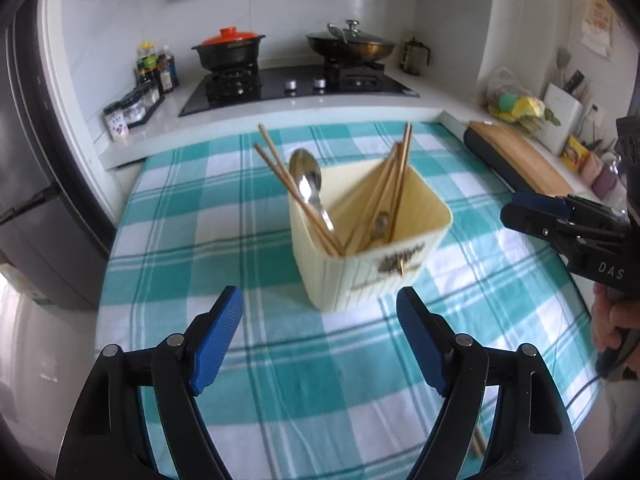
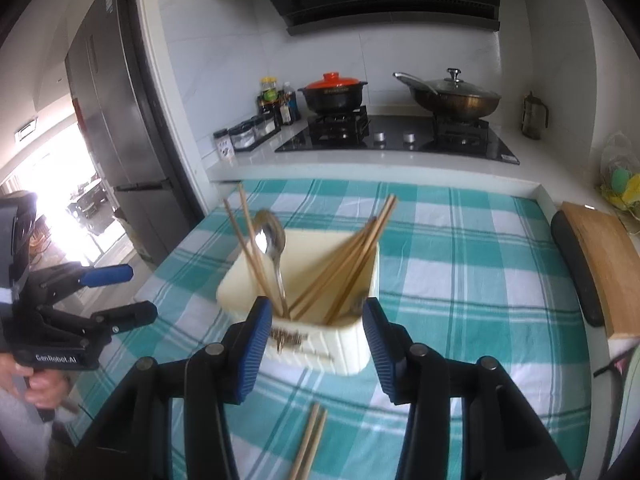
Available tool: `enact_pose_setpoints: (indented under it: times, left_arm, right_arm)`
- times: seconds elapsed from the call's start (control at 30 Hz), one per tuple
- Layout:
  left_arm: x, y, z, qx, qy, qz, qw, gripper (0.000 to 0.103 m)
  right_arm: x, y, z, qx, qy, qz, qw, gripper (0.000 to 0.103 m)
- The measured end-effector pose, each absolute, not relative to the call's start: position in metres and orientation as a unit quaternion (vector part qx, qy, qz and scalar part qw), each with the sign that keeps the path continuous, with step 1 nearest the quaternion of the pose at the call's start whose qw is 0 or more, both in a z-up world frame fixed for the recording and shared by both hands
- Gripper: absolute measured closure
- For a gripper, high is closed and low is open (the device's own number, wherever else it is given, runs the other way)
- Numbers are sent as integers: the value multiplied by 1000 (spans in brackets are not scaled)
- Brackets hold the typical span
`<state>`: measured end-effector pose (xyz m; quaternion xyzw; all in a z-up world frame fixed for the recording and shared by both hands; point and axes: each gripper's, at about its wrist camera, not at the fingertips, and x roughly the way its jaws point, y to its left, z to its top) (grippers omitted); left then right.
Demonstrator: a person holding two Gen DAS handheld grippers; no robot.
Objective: Organize utensils
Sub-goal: 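Withdraw both open tools from the box over the last two chopsticks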
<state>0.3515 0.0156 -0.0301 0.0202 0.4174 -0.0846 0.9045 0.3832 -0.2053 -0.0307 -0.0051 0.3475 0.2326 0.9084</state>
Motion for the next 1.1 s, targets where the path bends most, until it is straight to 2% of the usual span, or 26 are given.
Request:
enact_pose_setpoints:
  times: [0.23,0.5,1.1]
  left_arm:
    - [288,-3,-73,-15,437,-87,895,22]
    - [268,-25,-111,-64,465,-89,879,21]
    - [286,-46,-156,-85,485,-51,869,21]
  right_arm:
    - [308,-224,-87,-6,373,215,903,55]
    - [260,-250,-136,8,383,154,911,55]
    - [229,-294,-172,66,373,76,922,55]
